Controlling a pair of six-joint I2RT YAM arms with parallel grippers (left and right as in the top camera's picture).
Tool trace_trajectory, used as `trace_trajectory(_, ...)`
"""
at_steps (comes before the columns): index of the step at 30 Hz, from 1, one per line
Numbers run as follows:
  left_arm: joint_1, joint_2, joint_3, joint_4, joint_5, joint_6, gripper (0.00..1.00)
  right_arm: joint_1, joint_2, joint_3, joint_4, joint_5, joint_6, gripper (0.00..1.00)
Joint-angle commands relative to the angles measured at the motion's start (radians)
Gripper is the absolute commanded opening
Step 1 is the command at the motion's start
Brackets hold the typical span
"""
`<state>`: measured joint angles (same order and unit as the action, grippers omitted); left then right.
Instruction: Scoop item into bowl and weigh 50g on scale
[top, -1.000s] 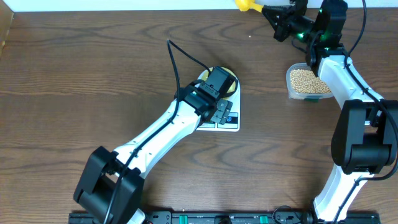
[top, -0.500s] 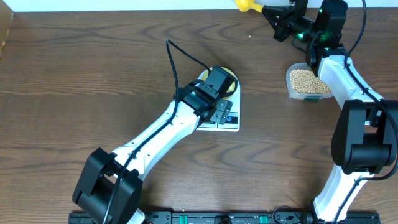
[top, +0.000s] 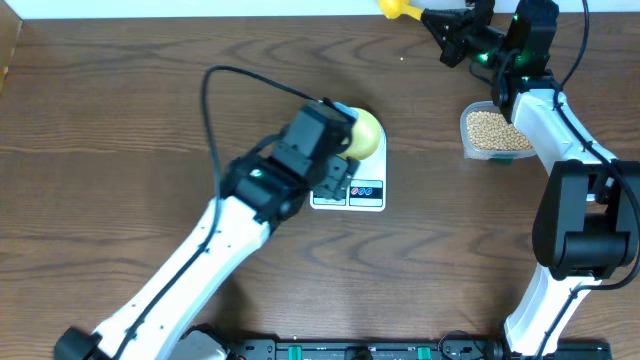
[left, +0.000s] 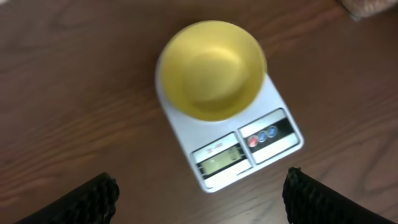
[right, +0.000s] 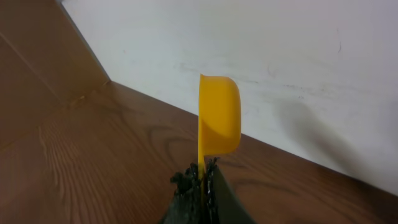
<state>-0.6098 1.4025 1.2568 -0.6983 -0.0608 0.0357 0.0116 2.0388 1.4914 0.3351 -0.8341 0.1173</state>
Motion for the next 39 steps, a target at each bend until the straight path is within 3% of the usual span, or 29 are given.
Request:
trace_trajectory(1, 0.059, -0.072, -0.043, -0.007, 0.048, 0.079, 0.86, 0.003, 0.01, 0.019, 0.001, -0.007, -0.022, 0.01)
trace_trajectory(5, 0.117, -0.138, -0.112, 0.004, 0.165, 0.119, 0.87, 0.003, 0.01, 0.019, 0.001, -0.007, -0.022, 0.01)
trace_trajectory(11, 0.173, -0.248, -0.217, 0.063, 0.211, 0.112, 0.87, 0.003, 0.01, 0.019, 0.005, -0.007, -0.022, 0.01)
trace_trajectory(39, 0.172, -0.239, -0.217, 0.127, 0.207, 0.099, 0.86, -0.014, 0.004, 0.02, -0.014, -0.007, 0.01, 0.01)
